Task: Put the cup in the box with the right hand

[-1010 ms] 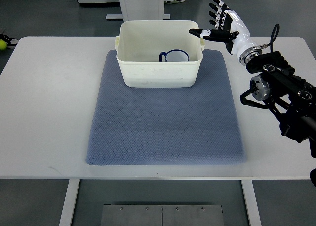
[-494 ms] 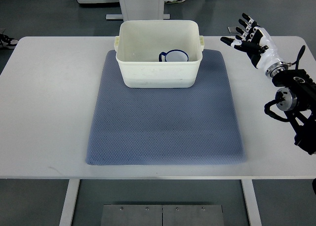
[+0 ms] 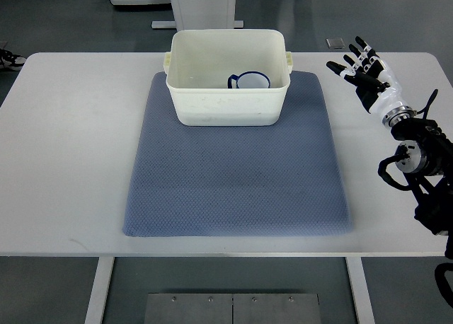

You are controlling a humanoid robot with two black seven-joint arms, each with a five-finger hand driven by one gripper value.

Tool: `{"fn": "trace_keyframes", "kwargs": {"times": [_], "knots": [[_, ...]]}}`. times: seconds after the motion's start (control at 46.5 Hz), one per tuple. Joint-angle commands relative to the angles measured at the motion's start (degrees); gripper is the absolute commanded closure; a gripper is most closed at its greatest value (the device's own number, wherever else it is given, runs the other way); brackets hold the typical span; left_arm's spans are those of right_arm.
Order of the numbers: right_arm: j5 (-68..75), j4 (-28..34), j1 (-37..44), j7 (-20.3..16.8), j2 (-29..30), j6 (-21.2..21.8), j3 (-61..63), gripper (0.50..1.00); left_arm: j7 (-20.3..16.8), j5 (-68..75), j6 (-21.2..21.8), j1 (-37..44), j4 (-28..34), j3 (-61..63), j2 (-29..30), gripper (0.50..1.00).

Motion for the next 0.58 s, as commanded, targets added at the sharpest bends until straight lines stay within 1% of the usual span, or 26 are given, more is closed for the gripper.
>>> {"fn": "trace_keyframes", "kwargs": {"times": [0.0, 0.064, 0.129, 0.408, 0.559], "knots": [[0.55, -0.06, -0.24, 3.27, 0.58, 0.04, 1.39, 0.5, 0.01, -0.01, 0.0, 0.01, -0.01, 0.0, 0.0, 0.5], [1.61, -0.24, -1.29, 7.14, 1.37, 0.04, 2.36, 0.5, 0.01, -0.01, 0.0, 0.01, -0.01, 0.0, 0.0, 0.5], [3.1, -0.24, -1.56, 8.82, 2.08, 0.04, 2.45, 0.5, 0.01, -0.01, 0.0, 0.01, -0.01, 0.0, 0.0, 0.5], [3.63, -0.5, -1.74, 8.74, 2.08, -0.05, 2.27, 0.5, 0.1, -0.01, 0.0, 0.01, -0.01, 0.0, 0.0, 0.5], [3.63, -0.41, -2.26, 7.16, 2.25, 0.04, 2.1, 0.5, 0.01, 0.07, 0.0, 0.01, -0.01, 0.0, 0.0, 0.5]]}}
